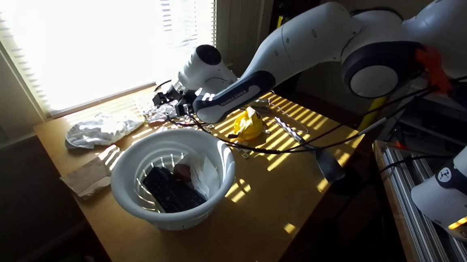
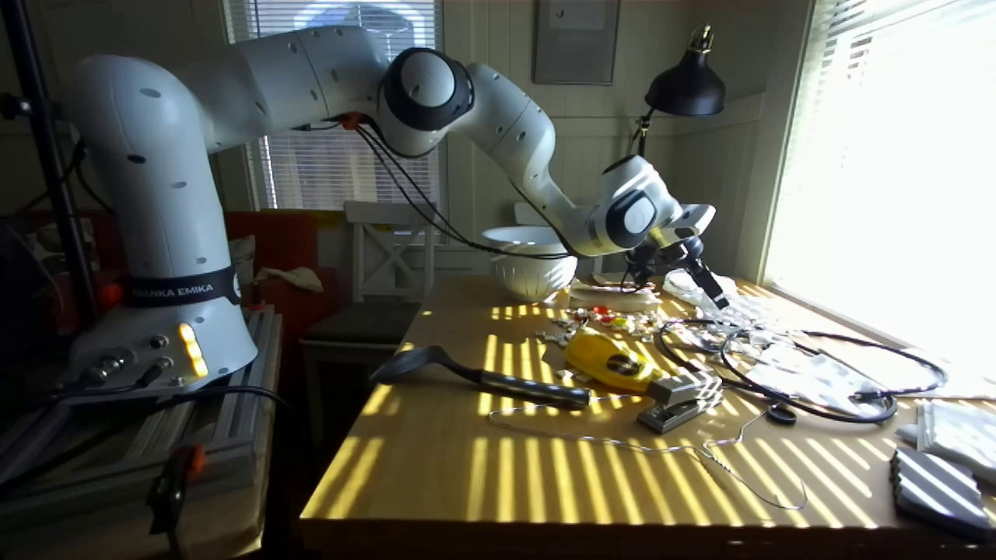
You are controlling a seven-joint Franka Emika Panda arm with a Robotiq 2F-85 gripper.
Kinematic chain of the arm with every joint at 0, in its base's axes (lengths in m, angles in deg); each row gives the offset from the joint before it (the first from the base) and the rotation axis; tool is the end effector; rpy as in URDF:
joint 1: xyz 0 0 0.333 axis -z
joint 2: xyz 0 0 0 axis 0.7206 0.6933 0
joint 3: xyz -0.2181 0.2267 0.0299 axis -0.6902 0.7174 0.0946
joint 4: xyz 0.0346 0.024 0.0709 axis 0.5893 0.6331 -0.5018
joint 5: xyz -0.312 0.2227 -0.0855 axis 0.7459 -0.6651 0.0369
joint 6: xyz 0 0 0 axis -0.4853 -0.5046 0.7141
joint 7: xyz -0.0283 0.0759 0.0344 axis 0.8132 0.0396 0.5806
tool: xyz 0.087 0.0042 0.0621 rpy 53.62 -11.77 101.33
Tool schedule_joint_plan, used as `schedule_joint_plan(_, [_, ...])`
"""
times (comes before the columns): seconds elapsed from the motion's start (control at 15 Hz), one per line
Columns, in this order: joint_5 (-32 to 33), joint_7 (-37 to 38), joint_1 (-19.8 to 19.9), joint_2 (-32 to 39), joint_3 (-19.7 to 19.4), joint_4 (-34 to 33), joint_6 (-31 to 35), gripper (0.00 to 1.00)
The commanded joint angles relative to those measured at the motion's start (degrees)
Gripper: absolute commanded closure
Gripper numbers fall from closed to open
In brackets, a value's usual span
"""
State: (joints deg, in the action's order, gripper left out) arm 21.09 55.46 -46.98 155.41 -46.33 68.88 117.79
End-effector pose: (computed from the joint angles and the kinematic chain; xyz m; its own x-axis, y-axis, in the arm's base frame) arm 0.8020 -0.1039 0.1577 0.5757 -0.4703 0.6689 -0.5196 -0.8420 -0.1448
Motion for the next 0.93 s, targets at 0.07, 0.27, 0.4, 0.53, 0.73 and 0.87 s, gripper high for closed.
schedule_joint_plan(0.07, [0.2,1.4,1.4,-4.9,-0.4,16.4,18.7,0.0])
schedule_joint_plan(0.27, [0.0,1.4,2.0,-1.6,-0.8,11.9,17.8,0.0])
schedule_joint_plan(0.4, [1.3,0.5,3.9,-2.1,1.7,12.5,20.3,0.0])
schedule_joint_plan(0.53, [-3.9,-9.9,8.3,-2.3,8.4,12.6,24.2,0.0])
schedule_joint_plan(0.73, [7.9,-11.1,17.2,-1.4,20.1,11.0,28.5,0.0])
schedule_joint_plan(0.87, [14.0,-11.0,22.2,-0.4,26.3,10.7,29.5,0.0])
